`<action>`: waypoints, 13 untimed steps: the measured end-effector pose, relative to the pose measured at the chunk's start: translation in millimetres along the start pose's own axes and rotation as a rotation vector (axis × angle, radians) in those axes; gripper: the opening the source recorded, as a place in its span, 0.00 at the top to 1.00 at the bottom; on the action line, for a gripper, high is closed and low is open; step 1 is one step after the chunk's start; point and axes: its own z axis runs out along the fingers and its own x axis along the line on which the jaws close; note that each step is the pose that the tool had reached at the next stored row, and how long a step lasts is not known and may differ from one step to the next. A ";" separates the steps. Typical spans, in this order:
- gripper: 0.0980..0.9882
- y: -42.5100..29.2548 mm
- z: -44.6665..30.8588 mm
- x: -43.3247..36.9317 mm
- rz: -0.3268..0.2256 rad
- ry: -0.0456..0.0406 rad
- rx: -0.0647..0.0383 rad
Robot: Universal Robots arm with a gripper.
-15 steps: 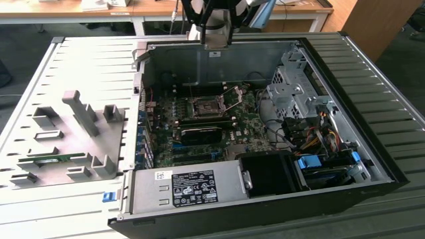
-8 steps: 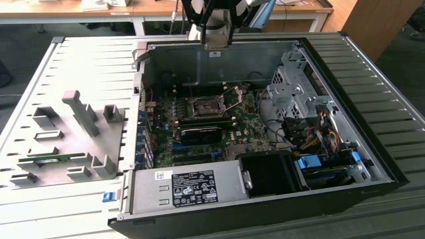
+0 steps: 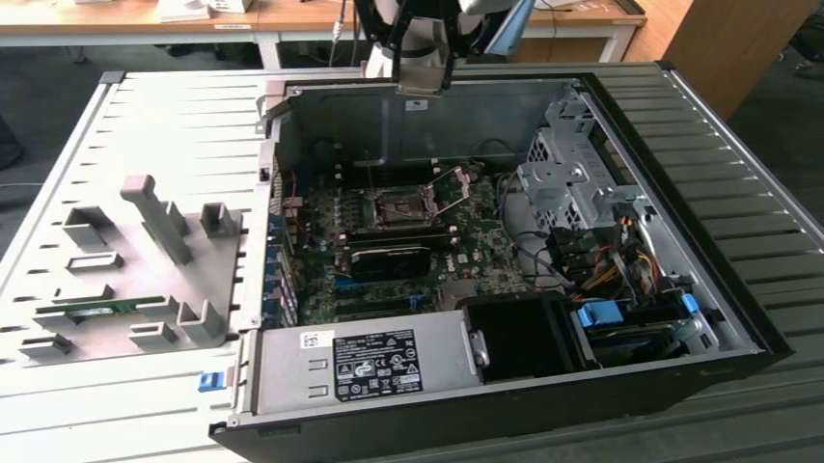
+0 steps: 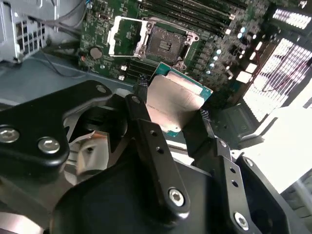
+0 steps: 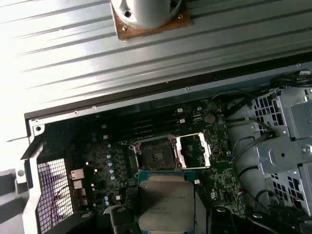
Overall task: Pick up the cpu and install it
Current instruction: 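Place the cpu into insertion slot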
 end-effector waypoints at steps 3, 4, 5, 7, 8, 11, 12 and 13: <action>0.50 0.0 0.3 0.0 0.052 -0.0048 -0.002; 0.50 0.0 0.3 0.0 0.064 -0.0060 -0.002; 0.50 0.0 0.4 0.0 0.075 -0.0071 -0.003; 0.50 -0.1 0.6 0.0 0.098 -0.0092 -0.004; 0.50 -0.1 0.7 0.0 0.109 -0.0102 -0.004; 0.50 -0.1 0.8 -0.1 0.146 -0.0137 -0.006; 0.50 -0.1 0.9 -0.1 0.160 -0.0150 -0.006; 0.50 -0.1 1.0 -0.1 0.170 -0.0160 -0.006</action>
